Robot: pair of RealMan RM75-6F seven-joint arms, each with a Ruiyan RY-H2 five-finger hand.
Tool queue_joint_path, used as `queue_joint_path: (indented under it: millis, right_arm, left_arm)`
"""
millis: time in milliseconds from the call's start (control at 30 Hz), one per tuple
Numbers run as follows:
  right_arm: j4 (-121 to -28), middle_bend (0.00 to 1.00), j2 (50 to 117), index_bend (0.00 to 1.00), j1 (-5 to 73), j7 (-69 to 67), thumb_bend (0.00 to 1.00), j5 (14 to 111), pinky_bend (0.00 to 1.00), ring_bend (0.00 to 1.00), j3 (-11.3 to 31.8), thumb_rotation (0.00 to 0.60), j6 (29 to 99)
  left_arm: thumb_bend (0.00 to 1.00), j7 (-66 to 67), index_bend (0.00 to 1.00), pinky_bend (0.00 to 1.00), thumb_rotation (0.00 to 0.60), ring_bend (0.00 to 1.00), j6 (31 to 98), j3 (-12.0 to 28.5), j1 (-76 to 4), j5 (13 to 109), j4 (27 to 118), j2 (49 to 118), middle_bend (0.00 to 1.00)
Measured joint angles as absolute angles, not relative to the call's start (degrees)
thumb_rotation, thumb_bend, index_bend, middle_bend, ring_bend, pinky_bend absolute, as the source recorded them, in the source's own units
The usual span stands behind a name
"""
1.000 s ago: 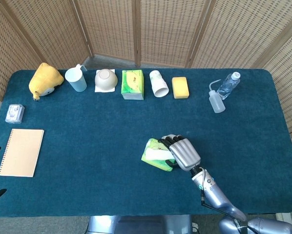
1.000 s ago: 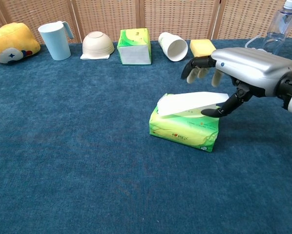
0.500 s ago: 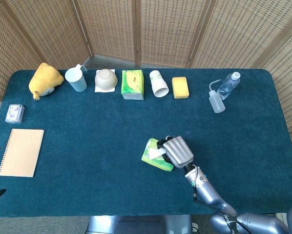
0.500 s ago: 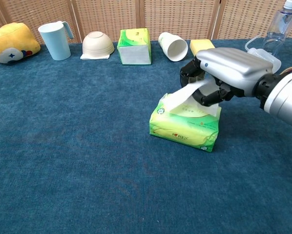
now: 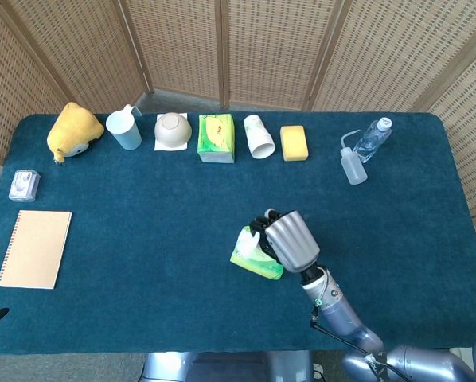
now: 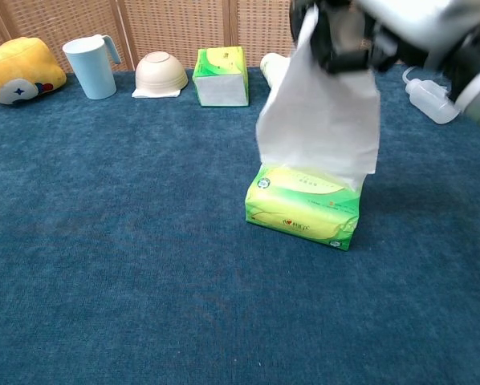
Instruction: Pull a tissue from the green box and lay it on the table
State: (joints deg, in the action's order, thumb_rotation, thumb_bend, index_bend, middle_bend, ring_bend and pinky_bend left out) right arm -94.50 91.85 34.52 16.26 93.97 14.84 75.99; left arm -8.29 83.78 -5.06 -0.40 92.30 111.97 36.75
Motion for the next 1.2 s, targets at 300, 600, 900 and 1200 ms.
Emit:
queue_joint_path:
  millis: [300,600,900,1200]
  right_arm:
    - [-102.47,0.75,94.2,0.7,40.23,23.42,0.73,91.49,1.0,0.63,21.34,0.6,73.8]
    - [-100.93,0.74,101.88,0.69,45.39,31.78,0.73,84.25,1.0,0.62,21.35,0.6,68.67]
    - [-88.43,0.65,113.94,0.58,48.72,37.7,0.73,77.99,0.92,0.53,18.66,0.6,66.32]
    - [-86.56,0.0,117.14,0.0,48.9,41.01,0.25,66.75,0.43,0.0,19.2,0.6,63.82]
  left_arm:
    - [0.0,-7.68,0.0,0.01,0.6,0.0,83.49,-5.06,-0.46,92.19,112.21,36.83,0.0]
    - [0.0,-8.74,0.0,0.01,0.6,0.0,83.18,-4.97,-0.59,91.72,111.75,36.66,0.0]
    - [0.0,-10.88,0.0,0.01,0.6,0.0,82.57,-5.0,-0.97,91.95,110.92,36.14,0.0]
    - [0.0,-11.81,0.0,0.01,0.6,0.0,82.1,-5.04,-1.2,91.94,110.52,35.96,0.0]
